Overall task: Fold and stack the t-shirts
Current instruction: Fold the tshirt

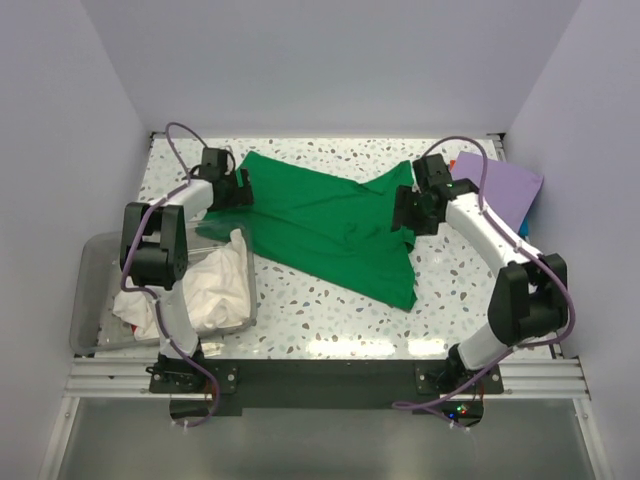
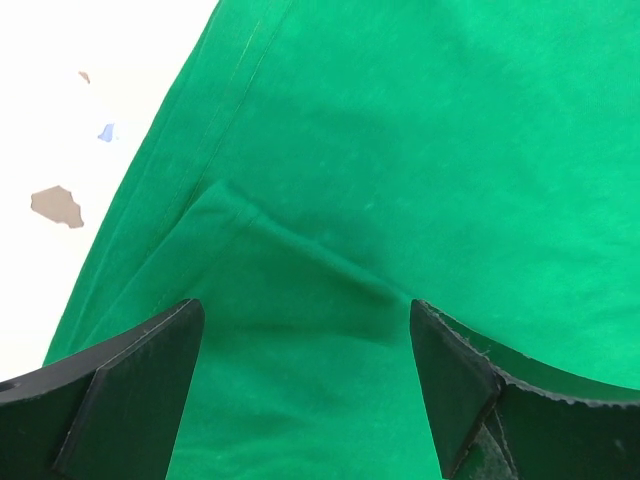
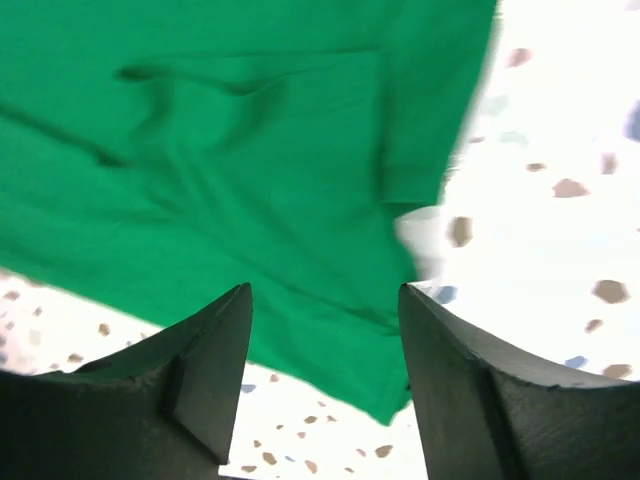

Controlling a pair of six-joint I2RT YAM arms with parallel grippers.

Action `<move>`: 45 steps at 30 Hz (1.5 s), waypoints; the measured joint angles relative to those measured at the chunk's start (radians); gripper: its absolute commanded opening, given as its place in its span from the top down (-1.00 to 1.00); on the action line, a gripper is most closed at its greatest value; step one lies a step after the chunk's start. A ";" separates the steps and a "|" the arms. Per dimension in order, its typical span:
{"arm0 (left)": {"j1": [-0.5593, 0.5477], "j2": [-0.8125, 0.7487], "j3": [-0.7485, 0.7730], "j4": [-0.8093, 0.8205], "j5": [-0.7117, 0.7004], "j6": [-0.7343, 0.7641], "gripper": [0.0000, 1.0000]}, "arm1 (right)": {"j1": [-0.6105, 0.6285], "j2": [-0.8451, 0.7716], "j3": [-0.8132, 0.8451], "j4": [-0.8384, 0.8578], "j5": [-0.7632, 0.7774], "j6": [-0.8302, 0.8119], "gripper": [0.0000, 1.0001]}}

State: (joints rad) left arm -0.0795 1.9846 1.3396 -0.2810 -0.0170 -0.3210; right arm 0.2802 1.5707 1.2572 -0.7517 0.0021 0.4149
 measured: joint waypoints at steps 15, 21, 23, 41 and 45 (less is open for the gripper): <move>0.000 -0.007 0.033 -0.022 0.051 -0.001 -0.79 | -0.098 0.237 0.000 0.054 0.042 -0.061 0.14; 0.000 -0.013 0.033 -0.028 0.058 -0.001 -0.79 | -0.133 0.250 0.000 0.089 0.041 -0.066 0.17; 0.000 -0.015 0.033 -0.029 0.059 -0.001 -0.79 | -0.141 0.250 0.000 0.095 0.040 -0.066 0.20; 0.000 -0.026 -0.014 -0.042 0.051 -0.002 -0.80 | -0.154 0.294 -0.023 0.112 0.037 -0.083 0.97; 0.001 -0.025 -0.019 -0.043 0.038 -0.006 -0.80 | -0.154 0.283 -0.037 0.099 0.052 -0.082 0.99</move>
State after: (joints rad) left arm -0.0788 1.9594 1.3205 -0.3241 0.0212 -0.3267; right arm 0.1261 1.8542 1.2198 -0.6525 0.0544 0.3328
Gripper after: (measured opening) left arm 0.899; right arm 0.034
